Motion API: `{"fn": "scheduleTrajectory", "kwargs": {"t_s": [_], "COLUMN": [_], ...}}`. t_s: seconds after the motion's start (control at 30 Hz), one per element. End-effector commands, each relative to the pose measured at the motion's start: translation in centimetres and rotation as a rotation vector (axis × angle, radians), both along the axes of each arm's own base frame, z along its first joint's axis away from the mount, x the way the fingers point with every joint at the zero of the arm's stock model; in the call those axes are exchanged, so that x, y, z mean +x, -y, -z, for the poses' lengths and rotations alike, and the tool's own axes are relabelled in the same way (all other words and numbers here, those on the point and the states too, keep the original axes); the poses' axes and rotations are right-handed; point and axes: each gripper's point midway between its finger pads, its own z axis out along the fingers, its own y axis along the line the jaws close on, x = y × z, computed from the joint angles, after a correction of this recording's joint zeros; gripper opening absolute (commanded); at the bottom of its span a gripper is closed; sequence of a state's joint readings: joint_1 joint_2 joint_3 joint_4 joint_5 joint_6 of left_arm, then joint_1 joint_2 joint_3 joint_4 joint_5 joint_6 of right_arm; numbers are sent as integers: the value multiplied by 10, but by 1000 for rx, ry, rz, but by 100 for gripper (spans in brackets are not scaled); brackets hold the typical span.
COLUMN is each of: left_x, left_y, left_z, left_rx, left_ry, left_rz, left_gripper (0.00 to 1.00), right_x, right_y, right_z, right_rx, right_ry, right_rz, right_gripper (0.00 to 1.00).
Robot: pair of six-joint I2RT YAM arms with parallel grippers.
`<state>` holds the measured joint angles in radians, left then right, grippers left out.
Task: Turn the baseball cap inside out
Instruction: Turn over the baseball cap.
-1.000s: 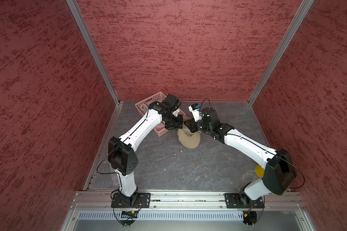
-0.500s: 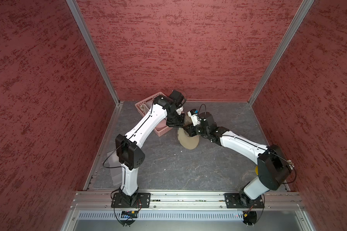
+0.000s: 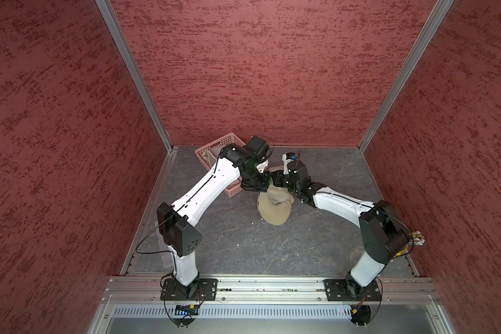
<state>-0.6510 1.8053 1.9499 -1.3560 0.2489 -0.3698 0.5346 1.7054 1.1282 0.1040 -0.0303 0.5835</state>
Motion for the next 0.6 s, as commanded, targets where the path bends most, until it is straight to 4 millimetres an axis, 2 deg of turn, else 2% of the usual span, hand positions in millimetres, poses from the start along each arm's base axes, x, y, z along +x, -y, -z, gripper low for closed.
{"fn": "scheduleTrajectory", "kwargs": {"t_s": [0.0, 0.1, 0.2, 0.3, 0.43, 0.57], "left_x": [-2, 1, 9, 14, 8, -2], "left_y": [1, -7, -15, -17, -2, 9], "left_z": [-6, -8, -10, -10, -8, 2], "left_rx": [-29, -2, 20, 27, -23, -64], "left_ry": [26, 57, 88, 96, 59, -30], "left_rz": [-4, -28, -58, -69, -36, -6], "left_gripper": [0, 0, 0, 0, 0, 0], "right_x": [9, 8, 5, 1, -4, -18], "right_y": [41, 58, 63, 56, 46, 18], "right_z": [-17, -22, -28, -29, -18, -11], "right_rx": [-55, -115, -157, -184, -190, -136], "right_ry": [21, 0, -11, -29, -39, -45], "right_rz": [122, 137, 122, 51, -24, -184], "right_gripper": [20, 21, 22, 23, 23, 22]}}
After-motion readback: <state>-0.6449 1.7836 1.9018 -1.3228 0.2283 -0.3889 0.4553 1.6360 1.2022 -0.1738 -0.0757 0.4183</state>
